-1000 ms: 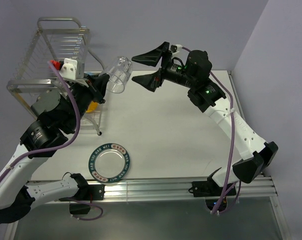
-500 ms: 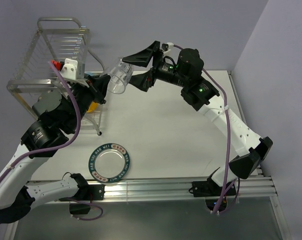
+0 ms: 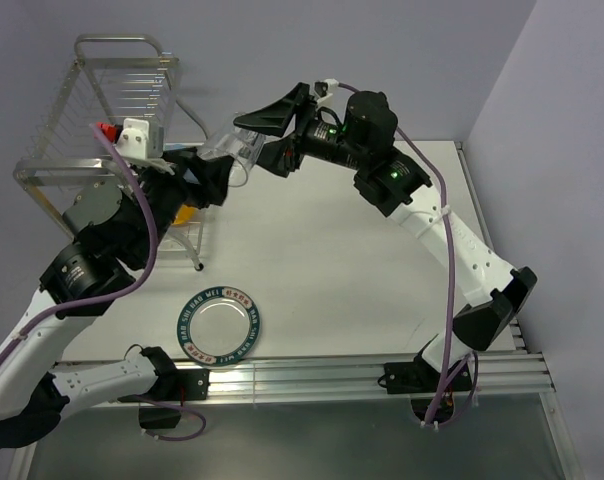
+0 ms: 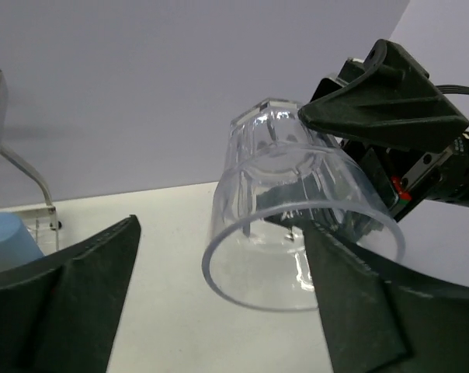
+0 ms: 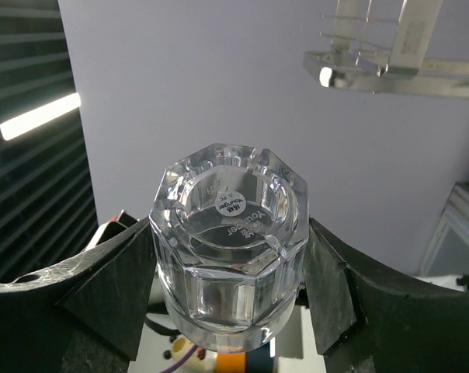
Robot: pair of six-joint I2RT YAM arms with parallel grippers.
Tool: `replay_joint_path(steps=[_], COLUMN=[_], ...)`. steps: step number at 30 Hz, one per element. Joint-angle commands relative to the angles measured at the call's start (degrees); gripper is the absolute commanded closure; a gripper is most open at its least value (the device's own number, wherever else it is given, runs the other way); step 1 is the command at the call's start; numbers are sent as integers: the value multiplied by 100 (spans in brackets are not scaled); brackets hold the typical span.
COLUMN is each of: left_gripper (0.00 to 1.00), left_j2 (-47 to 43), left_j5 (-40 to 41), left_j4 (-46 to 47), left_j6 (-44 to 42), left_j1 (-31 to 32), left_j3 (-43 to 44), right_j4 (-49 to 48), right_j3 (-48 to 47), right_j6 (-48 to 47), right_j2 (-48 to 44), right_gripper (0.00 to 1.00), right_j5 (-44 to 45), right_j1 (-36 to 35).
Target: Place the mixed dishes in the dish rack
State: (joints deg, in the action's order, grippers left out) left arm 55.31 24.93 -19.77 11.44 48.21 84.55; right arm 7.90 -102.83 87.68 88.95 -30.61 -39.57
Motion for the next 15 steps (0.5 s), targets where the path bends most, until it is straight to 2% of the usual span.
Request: replay_joint_path(steps=[1,4,5,8,9,15], left_gripper=[1,1,1,1,1,1], left_j2=[-318,-661,-810,-1021,-1066,-1268], left_j5=[433,969,1118,1751,1996,2279], left_j4=[-9,-228,-316,-860,-1158,-1924], left_j6=[419,710,797,1184,1342,1798], left_j1=[13,14,22,22,22,22], left_j3=[176,149,175,412,561,992], right_j4=[245,878,1271,1521,1460,556], right_j3=[-702,-1825,-2525,-3494,-3612,-3833], right_j6=[-819,-1602,-2118,-2895,-3019,-4231], right_j2=[166,640,972,1553,1669,2118], right_gripper=[100,100,100,100,100,100], right_j5=[257,625,722,1127,1206,1733], right_j1=[-42,-42,-42,-42,-42,-279])
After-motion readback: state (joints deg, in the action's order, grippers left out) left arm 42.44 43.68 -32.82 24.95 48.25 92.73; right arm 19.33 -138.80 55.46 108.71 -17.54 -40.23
